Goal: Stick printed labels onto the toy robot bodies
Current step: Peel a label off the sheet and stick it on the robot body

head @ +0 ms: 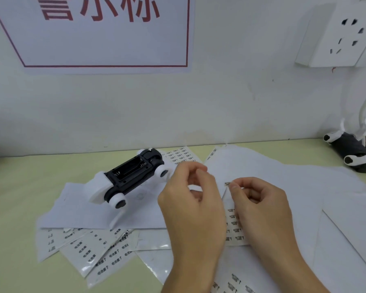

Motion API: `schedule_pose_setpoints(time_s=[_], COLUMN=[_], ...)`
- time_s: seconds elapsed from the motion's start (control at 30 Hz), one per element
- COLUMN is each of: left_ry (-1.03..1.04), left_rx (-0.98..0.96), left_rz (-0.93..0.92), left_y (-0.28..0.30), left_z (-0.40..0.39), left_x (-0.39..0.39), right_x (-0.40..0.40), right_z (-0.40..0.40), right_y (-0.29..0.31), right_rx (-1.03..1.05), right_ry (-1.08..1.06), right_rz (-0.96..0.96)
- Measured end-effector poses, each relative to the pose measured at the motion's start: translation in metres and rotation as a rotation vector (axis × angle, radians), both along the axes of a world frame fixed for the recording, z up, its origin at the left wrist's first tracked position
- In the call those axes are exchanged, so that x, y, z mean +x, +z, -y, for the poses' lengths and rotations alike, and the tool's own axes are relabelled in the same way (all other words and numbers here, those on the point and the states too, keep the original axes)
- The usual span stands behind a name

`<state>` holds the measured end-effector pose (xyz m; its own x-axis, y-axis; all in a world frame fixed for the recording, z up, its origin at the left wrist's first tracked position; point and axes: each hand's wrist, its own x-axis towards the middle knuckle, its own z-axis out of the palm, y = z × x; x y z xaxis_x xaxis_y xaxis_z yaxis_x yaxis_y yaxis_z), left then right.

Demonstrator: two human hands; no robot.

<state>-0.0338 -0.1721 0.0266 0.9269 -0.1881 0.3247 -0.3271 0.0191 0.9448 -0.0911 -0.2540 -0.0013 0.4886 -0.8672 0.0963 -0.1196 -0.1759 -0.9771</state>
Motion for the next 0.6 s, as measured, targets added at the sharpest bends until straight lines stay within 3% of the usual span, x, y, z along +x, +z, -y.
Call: schedule_pose_setpoints(time_s=[0.1, 0.2, 0.27, 0.33, 0.4, 0.6], left_ry=[0.027, 0.131, 0.142, 0.121, 0.151, 0.212], left_rx=[0.234, 0.638, 0.965, 1.161, 1.168, 0.95], left_rz=[0.281, 0.497, 0.431, 0.304, 0.272, 0.146], left_y=[0.019, 0.028, 0.035, 0.037, 0.036, 0.04], left_z=[-0.012, -0.038, -0.056, -0.069, -0.076, -0.087], left_x=[0.014, 0.047, 0.065, 0.076, 0.081, 0.091], right_x=[0.0, 0.001, 0.001, 0.002, 0.001, 0.002], right_z=[0.0, 0.001, 0.001, 0.001, 0.001, 0.003], right_y=[0.0, 0.0, 0.0, 0.0, -0.001, 0.001], right_rx=[0.003, 0.009, 0.006, 0.004, 0.015, 0.066], right_ry=[0.009, 0.015, 0.017, 0.018, 0.02, 0.014], right_rz=[-0.008, -0.013, -0.023, -0.024, -0.016, 0.048])
